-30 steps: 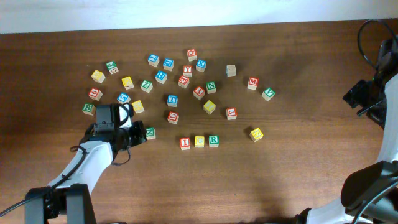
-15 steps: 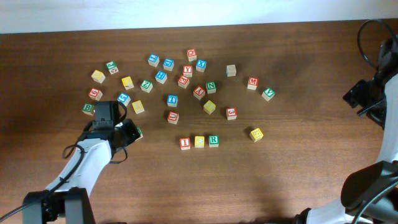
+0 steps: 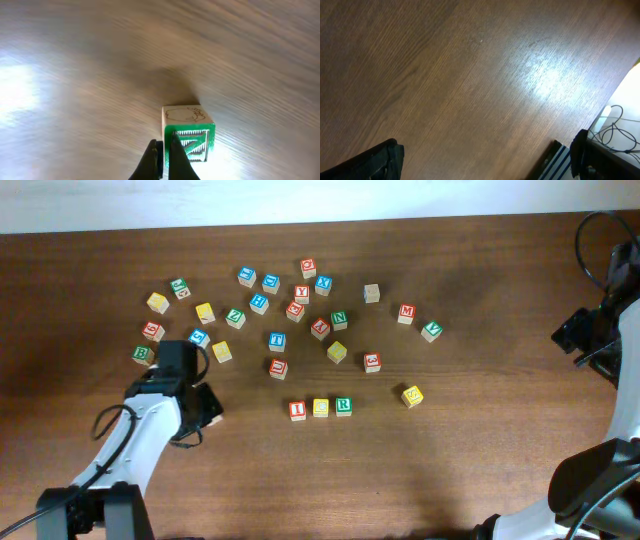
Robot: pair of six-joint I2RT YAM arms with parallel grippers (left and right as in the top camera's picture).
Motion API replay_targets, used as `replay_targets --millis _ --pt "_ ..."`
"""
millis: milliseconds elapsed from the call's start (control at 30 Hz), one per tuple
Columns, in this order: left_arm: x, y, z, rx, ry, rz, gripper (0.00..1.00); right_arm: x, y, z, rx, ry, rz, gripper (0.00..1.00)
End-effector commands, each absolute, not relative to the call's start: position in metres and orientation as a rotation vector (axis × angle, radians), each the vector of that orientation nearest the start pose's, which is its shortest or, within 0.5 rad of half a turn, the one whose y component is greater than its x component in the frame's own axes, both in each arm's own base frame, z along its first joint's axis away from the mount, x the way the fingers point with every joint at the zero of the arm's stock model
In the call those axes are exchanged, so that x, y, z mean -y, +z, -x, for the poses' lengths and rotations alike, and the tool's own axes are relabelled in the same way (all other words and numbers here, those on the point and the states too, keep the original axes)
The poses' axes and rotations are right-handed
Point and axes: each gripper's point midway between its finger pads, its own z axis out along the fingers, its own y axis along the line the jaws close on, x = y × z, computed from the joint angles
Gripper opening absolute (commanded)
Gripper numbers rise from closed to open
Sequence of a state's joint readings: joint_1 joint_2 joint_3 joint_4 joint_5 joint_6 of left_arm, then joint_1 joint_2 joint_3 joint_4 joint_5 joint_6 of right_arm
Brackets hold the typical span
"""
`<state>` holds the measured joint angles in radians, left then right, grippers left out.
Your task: Spell out ICRA
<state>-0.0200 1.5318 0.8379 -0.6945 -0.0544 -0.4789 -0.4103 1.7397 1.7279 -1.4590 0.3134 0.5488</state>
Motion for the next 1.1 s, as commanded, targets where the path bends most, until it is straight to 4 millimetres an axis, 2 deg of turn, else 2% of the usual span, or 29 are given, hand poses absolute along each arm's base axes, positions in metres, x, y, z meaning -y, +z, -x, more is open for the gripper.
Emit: replay_targets --millis 0,67,100,167,200,267,333,467,533,600,633,700,733,867,933,1000,1033,1067 --pt "0.046 0.004 -0.267 -3.017 -0.262 0.367 0.0 0.183 0.201 -0.285 -2.612 -0.461 -1.405 0.98" --pt "0.046 0.007 -0.274 -2.994 -0.264 0.363 0.0 0.183 0.201 -0.285 -2.612 -0.461 -1.405 0.99" --pt "0.046 0.009 -0.276 -2.988 -0.267 0.363 0.06 0.183 0.201 -0.285 -2.612 -0.461 -1.405 0.98" --pt "0.047 0.017 -0.283 -2.976 -0.271 0.36 0.4 0.183 0.201 -0.285 -2.612 -0.461 -1.405 0.98" --pt "0.048 0.022 -0.286 -2.972 -0.279 0.358 0.42 0.183 0.201 -0.285 -2.612 -0.461 -1.405 0.98" --pt "0.057 0.034 -0.293 -2.963 -0.346 0.283 0.38 0.183 0.2 -0.285 -2.612 -0.461 -1.405 0.98" --pt "0.057 0.034 -0.293 -2.962 -0.348 0.285 0.32 0.183 0.201 -0.285 -2.612 -0.461 -1.405 0.98" --pt "0.055 0.04 -0.296 -2.952 -0.334 0.259 0.32 0.183 0.201 -0.285 -2.612 -0.461 -1.405 0.98" --pt "0.059 0.054 -0.309 -2.906 -0.372 0.245 0.4 0.183 0.201 -0.285 -2.612 -0.461 -1.405 0.98" --pt "0.065 0.055 -0.309 -2.904 -0.396 0.226 0.45 0.183 0.201 -0.285 -2.612 -0.461 -1.405 0.98" --pt "0.069 0.051 -0.307 -2.92 -0.365 0.197 0.52 0.183 0.201 -0.285 -2.612 -0.461 -1.405 0.98" --pt "0.072 0.041 -0.304 -2.951 -0.275 0.189 0.51 0.183 0.201 -0.285 -2.612 -0.461 -1.405 0.98" --pt "0.067 0.033 -0.303 -2.967 -0.187 0.257 0.49 0.183 0.201 -0.285 -2.612 -0.461 -1.405 0.98" --pt "0.068 0.005 -0.294 -3.058 -0.159 0.273 0.47 0.183 0.201 -0.285 -2.612 -0.461 -1.405 0.98" --pt "0.068 -0.002 -0.291 -3.083 -0.157 0.276 0.47 0.183 0.201 -0.285 -2.612 -0.461 -1.405 0.98" --pt "0.069 -0.002 -0.291 -3.085 -0.161 0.275 0.34 0.183 0.201 -0.285 -2.612 -0.461 -1.405 0.98" --pt "0.069 -0.002 -0.291 -3.084 -0.16 0.276 0.25 0.183 0.201 -0.285 -2.612 -0.461 -1.405 0.98" --pt "0.068 -0.002 -0.291 -3.083 -0.158 0.277 0.21 0.183 0.201 -0.285 -2.612 -0.461 -1.405 0.98"
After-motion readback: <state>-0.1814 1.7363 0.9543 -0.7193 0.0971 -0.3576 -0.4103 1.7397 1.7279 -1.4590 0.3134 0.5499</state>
